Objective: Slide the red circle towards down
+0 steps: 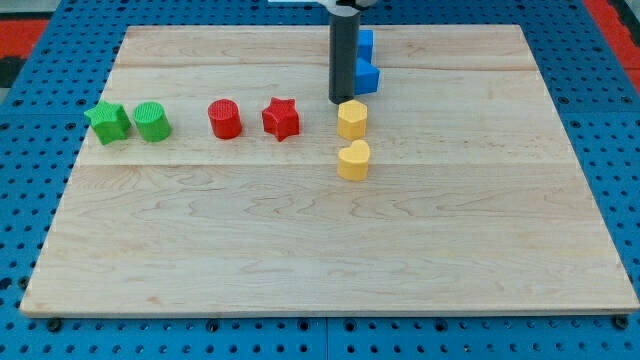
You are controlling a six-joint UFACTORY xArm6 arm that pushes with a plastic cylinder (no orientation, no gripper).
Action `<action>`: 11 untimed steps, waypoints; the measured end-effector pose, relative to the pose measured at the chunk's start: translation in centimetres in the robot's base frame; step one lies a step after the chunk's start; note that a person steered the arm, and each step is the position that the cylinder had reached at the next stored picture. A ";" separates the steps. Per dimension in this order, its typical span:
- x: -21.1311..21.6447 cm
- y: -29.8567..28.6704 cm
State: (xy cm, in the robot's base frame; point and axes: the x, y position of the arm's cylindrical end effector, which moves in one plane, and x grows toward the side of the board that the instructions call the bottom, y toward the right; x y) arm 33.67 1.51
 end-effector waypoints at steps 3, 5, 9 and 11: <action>4.2 -12.2; 1.2 -14.4; 9.4 -16.4; 13.5 -7.7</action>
